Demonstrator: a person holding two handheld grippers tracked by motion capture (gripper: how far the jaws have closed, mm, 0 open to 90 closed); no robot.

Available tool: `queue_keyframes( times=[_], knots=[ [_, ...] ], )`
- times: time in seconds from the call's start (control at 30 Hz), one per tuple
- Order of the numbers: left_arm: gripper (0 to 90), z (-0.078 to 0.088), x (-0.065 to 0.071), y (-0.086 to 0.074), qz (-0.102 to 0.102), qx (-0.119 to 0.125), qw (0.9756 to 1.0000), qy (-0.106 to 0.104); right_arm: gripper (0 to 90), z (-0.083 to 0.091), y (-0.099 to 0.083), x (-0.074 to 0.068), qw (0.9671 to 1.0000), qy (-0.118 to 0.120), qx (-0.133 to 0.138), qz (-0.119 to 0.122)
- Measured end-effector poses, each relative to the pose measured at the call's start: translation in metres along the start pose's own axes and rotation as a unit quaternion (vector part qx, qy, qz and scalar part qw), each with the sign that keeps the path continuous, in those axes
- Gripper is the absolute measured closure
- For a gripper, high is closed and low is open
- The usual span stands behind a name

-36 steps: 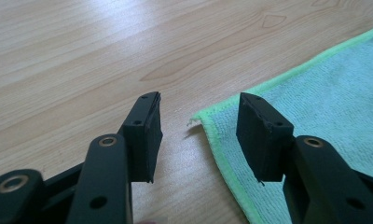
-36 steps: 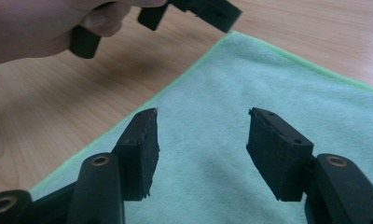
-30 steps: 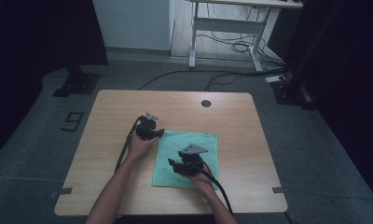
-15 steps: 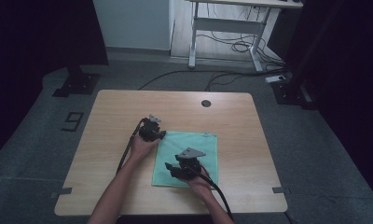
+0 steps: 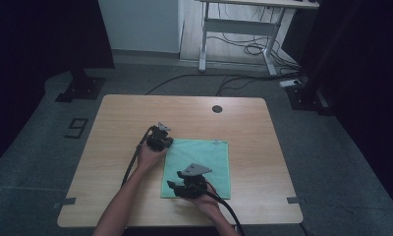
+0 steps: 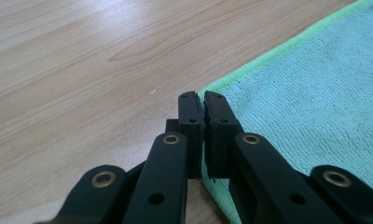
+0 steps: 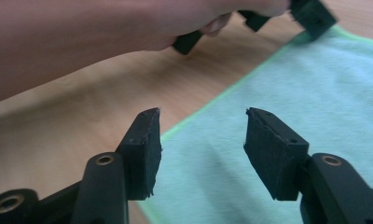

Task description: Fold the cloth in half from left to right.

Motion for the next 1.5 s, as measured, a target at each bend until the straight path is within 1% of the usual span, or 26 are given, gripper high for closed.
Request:
queue_keyframes(
  times=[0.03,0.2,0.27,0.3,0.43,0.5,0.53,0.57,0.6,0.63,0.8,0.83,0.87,0.93,0.97,1.0,1.1,1.13,1.17,1.2,1.23,1.27,1.33,1.37,1.4,1.5],
  knots=[
    [86.6,0.002,-0.001,-0.001,0.001,-0.001,1.0000,0.001,46.6,-0.001,-0.003,-0.009,0.9999,0.009,-0.004,0.003],
    [86.6,0.006,0.000,-0.001,0.003,0.002,1.0000,0.005,48.4,-0.009,-0.009,-0.027,0.9994,0.023,-0.020,0.019],
    [86.6,0.006,0.000,-0.001,0.003,0.002,1.0000,0.006,48.7,-0.011,-0.010,-0.030,0.9992,0.026,-0.023,0.022],
    [86.5,0.006,0.001,-0.001,0.003,0.002,1.0000,0.006,49.3,-0.014,-0.012,-0.034,0.9987,0.031,-0.030,0.026],
    [86.5,0.005,0.000,-0.001,0.002,0.001,1.0000,0.008,49.7,-0.017,-0.014,-0.037,0.9983,0.032,-0.039,0.030],
    [86.5,0.005,0.000,-0.001,0.002,-0.001,1.0000,0.007,50.1,-0.019,-0.016,-0.038,0.9980,0.029,-0.044,0.035],
    [86.5,0.005,0.001,-0.001,0.002,-0.001,1.0000,0.008,50.4,-0.022,-0.017,-0.038,0.9976,0.027,-0.051,0.038],
    [86.5,0.005,0.001,-0.001,0.003,-0.001,1.0000,0.008,50.4,-0.022,-0.017,-0.038,0.9976,0.027,-0.051,0.038],
    [86.5,0.005,0.001,-0.001,0.003,0.001,1.0000,0.008,50.4,-0.024,-0.018,-0.040,0.9969,0.021,-0.060,0.047],
    [86.5,0.005,0.001,-0.001,0.002,0.000,1.0000,0.008,50.5,-0.026,-0.019,-0.041,0.9965,0.018,-0.064,0.050],
    [86.5,0.005,0.001,0.001,0.000,-0.001,1.0000,0.009,52.3,-0.026,-0.020,-0.042,0.9960,0.007,-0.068,0.059],
    [86.5,0.006,0.002,0.002,0.000,0.000,1.0000,0.010,53.1,-0.026,-0.020,-0.042,0.9952,-0.001,-0.070,0.068],
    [86.6,0.006,0.002,0.002,0.000,0.000,1.0000,0.010,53.1,-0.026,-0.020,-0.042,0.9952,-0.001,-0.070,0.068],
    [86.5,0.007,0.003,0.003,-0.002,-0.001,0.9999,0.010,53.1,-0.026,-0.019,-0.043,0.9945,-0.011,-0.077,0.071],
    [86.5,0.008,0.003,0.003,-0.003,0.002,0.9999,0.011,53.5,-0.025,-0.020,-0.044,0.9932,-0.022,-0.081,0.081],
    [86.5,0.008,0.003,0.003,-0.003,0.002,0.9999,0.011,53.5,-0.025,-0.020,-0.044,0.9932,-0.022,-0.081,0.081],
    [86.6,0.011,0.004,0.004,-0.005,0.003,0.9999,0.011,58.7,-0.024,-0.020,-0.043,0.9936,-0.032,-0.079,0.074],
    [86.6,0.011,0.004,0.004,-0.005,0.003,0.9999,0.011,58.7,-0.024,-0.020,-0.043,0.9936,-0.032,-0.079,0.074],
    [86.5,0.012,0.005,0.005,-0.006,0.003,0.9999,0.013,62.9,-0.024,-0.021,-0.042,0.9939,-0.037,-0.076,0.071],
    [86.5,0.012,0.005,0.005,-0.006,0.003,0.9999,0.013,62.9,-0.024,-0.021,-0.042,0.9939,-0.037,-0.076,0.071],
    [86.5,0.013,0.005,0.005,-0.007,0.004,0.9999,0.013,66.6,-0.023,-0.020,-0.041,0.9938,-0.043,-0.077,0.068],
    [86.5,0.013,0.005,0.005,-0.007,0.004,0.9999,0.013,66.6,-0.023,-0.020,-0.041,0.9938,-0.043,-0.077,0.068],
    [86.6,0.014,0.005,0.005,-0.009,0.004,0.9999,0.013,72.3,-0.021,-0.021,-0.039,0.9938,-0.049,-0.077,0.063],
    [86.6,0.014,0.005,0.005,-0.009,0.004,0.9999,0.013,72.3,-0.021,-0.021,-0.039,0.9938,-0.049,-0.077,0.063],
    [86.6,0.014,0.006,0.005,-0.008,0.005,0.9999,0.012,74.1,-0.021,-0.021,-0.038,0.9937,-0.051,-0.077,0.063],
    [86.6,0.016,0.006,0.006,-0.009,0.005,0.9999,0.012,82.1,-0.020,-0.022,-0.035,0.9938,-0.057,-0.073,0.061]
  ],
)
Point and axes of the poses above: each handheld gripper's, and its own axes: z roughly backward along the jaws, y roughly out of its top, x roughly to its right, the point moved 3 cm from there along -z, roughly forward along the jaws, and after that the axes turned 4 degrees about -x, right-handed, at the moved point
